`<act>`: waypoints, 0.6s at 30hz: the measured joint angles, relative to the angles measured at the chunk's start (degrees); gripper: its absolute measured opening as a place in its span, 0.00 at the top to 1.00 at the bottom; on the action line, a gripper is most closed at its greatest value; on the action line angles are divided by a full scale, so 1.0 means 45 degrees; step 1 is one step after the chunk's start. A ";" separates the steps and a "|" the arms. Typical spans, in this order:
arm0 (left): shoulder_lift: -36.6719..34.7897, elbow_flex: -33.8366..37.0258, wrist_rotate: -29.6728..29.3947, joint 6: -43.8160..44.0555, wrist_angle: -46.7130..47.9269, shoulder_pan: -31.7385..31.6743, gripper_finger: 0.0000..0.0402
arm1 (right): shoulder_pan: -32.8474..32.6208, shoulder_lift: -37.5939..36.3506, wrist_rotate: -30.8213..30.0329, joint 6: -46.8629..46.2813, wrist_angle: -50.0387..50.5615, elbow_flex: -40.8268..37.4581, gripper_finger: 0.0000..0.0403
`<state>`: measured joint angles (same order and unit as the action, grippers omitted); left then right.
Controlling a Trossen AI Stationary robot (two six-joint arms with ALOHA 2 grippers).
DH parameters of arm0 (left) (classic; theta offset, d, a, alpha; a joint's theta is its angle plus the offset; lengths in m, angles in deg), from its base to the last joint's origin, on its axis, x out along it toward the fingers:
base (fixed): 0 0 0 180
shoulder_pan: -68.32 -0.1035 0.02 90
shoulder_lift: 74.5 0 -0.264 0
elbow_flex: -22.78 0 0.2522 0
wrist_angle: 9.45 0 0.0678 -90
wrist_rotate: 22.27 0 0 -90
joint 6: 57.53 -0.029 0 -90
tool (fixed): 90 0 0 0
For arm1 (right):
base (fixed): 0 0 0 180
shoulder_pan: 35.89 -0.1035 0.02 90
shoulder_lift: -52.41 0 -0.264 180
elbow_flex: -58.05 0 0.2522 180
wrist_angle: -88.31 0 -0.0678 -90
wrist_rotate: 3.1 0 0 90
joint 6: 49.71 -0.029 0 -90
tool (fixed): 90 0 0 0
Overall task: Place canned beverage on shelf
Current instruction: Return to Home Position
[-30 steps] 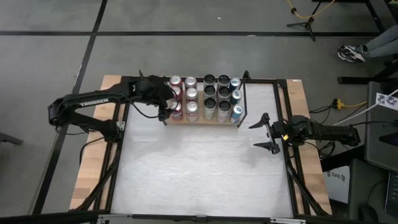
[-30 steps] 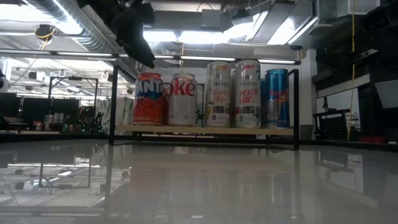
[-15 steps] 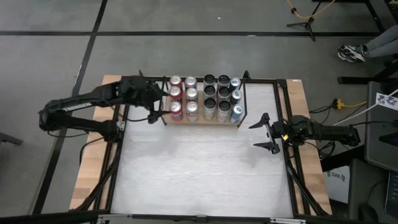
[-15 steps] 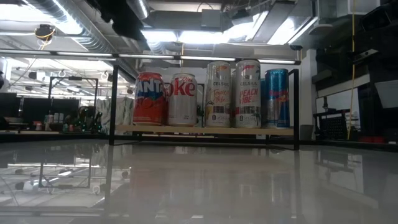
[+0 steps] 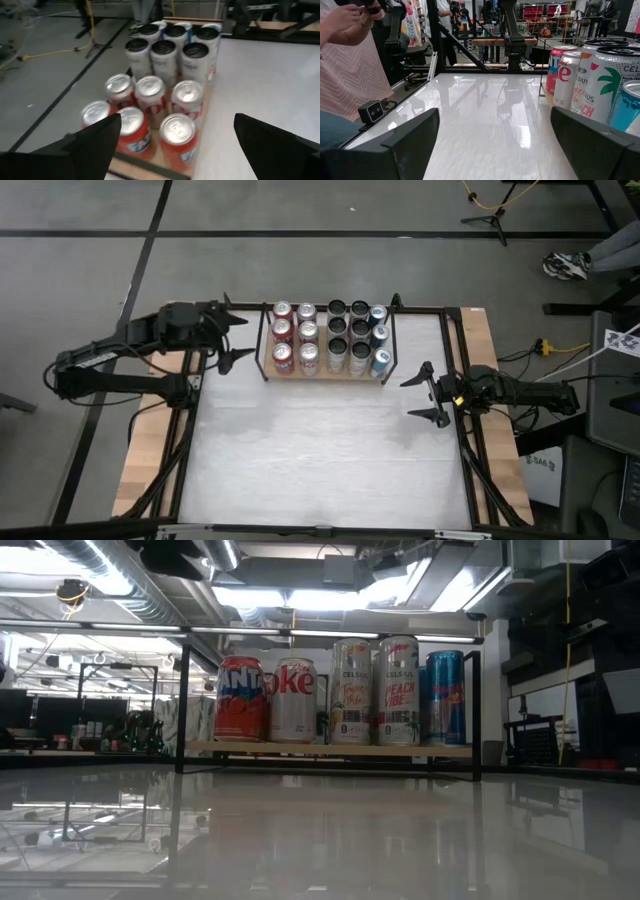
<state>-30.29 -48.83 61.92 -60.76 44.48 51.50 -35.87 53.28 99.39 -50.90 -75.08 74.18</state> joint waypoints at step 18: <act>-0.0100 0.0000 -0.3807 -0.0073 -0.0050 -0.0010 0.05 | 0.0000 0.0000 0.0000 -0.0001 0.0000 0.0000 0.06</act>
<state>-30.74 -48.83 44.79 -61.08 44.25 51.45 -35.87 53.28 99.39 -50.91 -75.08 74.18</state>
